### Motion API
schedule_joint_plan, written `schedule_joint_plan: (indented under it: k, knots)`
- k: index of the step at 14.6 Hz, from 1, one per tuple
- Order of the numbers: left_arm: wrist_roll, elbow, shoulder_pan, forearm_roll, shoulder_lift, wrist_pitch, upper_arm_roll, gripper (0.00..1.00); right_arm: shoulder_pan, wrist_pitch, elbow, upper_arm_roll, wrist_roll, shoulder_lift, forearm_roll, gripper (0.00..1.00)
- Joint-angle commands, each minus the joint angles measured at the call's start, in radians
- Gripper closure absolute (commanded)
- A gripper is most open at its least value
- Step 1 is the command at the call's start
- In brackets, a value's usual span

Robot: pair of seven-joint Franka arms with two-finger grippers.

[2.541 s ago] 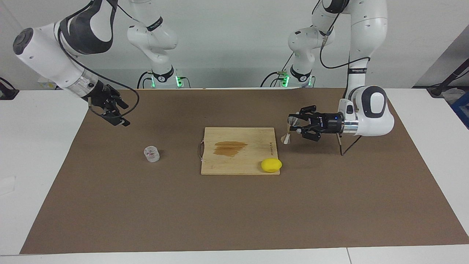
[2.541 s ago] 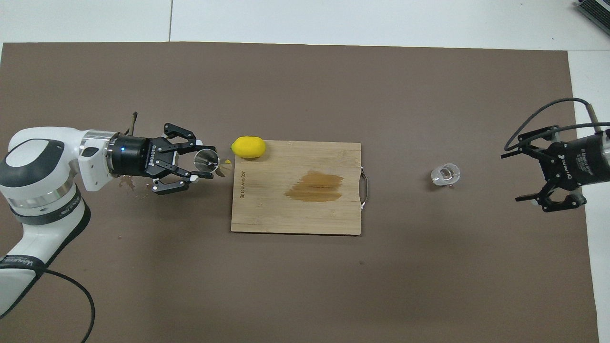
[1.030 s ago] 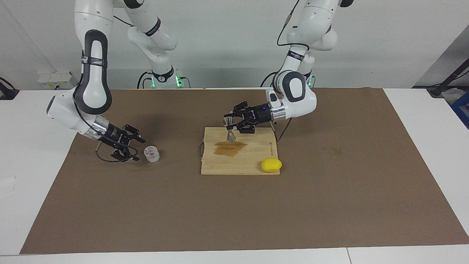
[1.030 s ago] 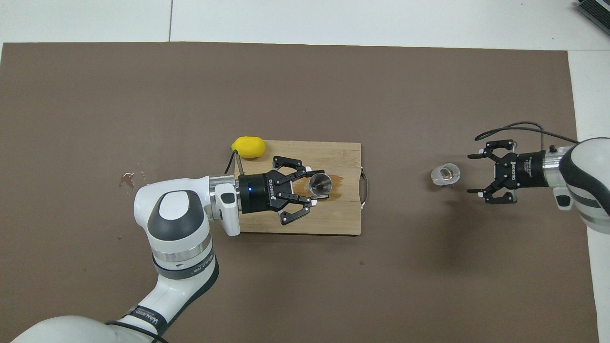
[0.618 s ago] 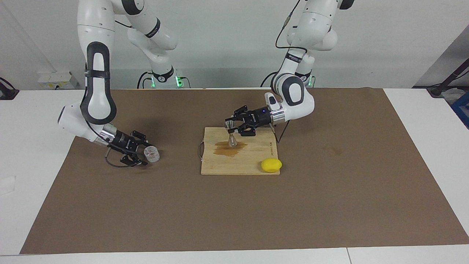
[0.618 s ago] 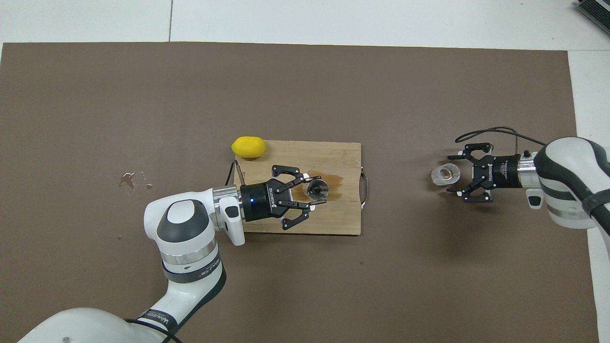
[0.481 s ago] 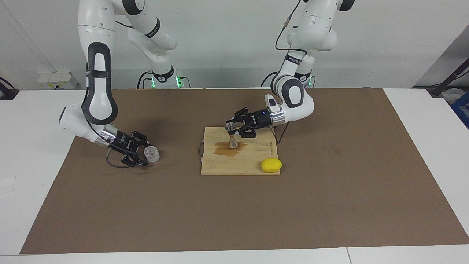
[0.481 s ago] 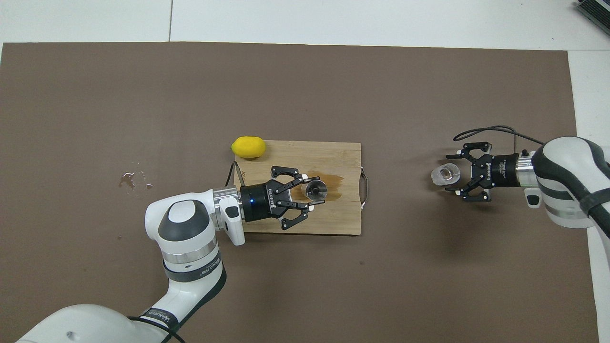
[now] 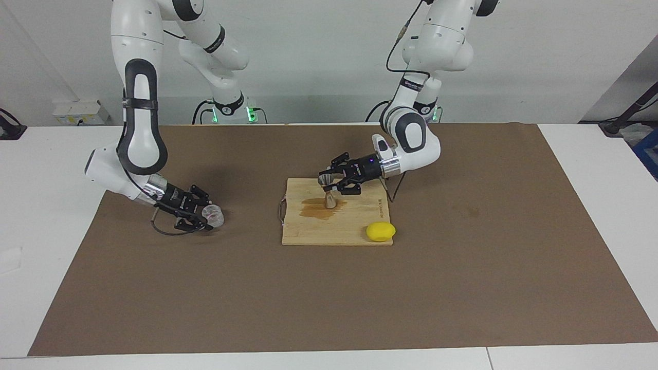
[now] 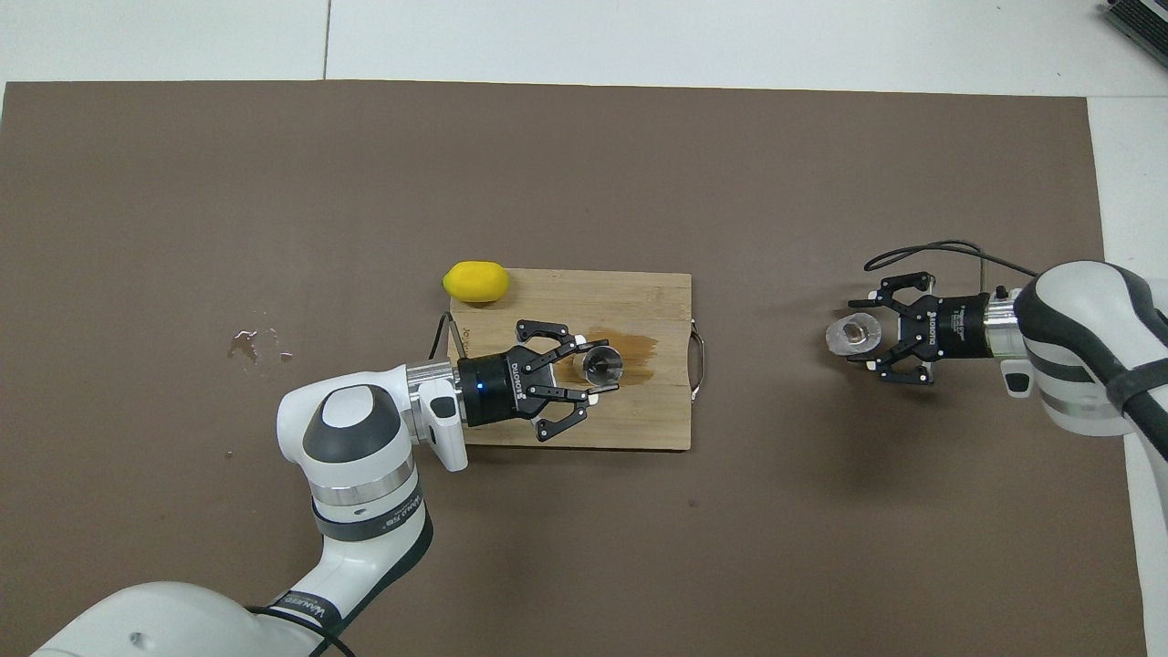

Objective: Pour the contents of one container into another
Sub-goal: 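Grasp the clear cup with the right gripper while the left gripper holds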

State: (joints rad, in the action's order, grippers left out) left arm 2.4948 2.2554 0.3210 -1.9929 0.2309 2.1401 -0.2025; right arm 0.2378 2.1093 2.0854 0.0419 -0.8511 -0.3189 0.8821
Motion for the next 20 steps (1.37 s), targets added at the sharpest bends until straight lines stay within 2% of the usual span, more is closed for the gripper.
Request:
schedule_joint_plan:
  k: [1,4,5,11,12,14,20]
  knots:
    - [0.030,0.015,0.013,-0.047,0.001,0.004,0.011,0.66,0.005,-0.032,-0.015,0.007,0.020,0.018,0.035,0.57]
    - [0.030,0.015,0.015,-0.080,0.004,-0.016,0.011,0.66,-0.040,-0.035,-0.018,0.009,0.003,0.053,0.034,0.85]
    - [0.030,0.015,0.009,-0.080,0.002,-0.031,0.011,0.66,-0.058,-0.032,-0.018,0.009,-0.009,0.064,0.032,0.89]
    - [0.030,0.015,0.013,-0.132,0.008,-0.039,0.012,0.68,-0.199,-0.032,-0.047,0.007,-0.126,0.133,-0.011,0.95]
    - [0.030,0.010,0.015,-0.133,0.043,-0.051,0.011,0.67,-0.227,-0.035,-0.059,0.007,-0.147,0.138,-0.031,0.96]
    - [0.062,-0.007,0.015,-0.145,0.097,-0.112,0.012,0.67,-0.270,-0.054,-0.097,0.007,-0.183,0.139,-0.072,0.97]
    - [0.101,-0.007,0.001,-0.135,0.099,-0.100,0.017,0.65,-0.362,-0.117,-0.203,0.009,-0.302,0.133,-0.231,1.00]
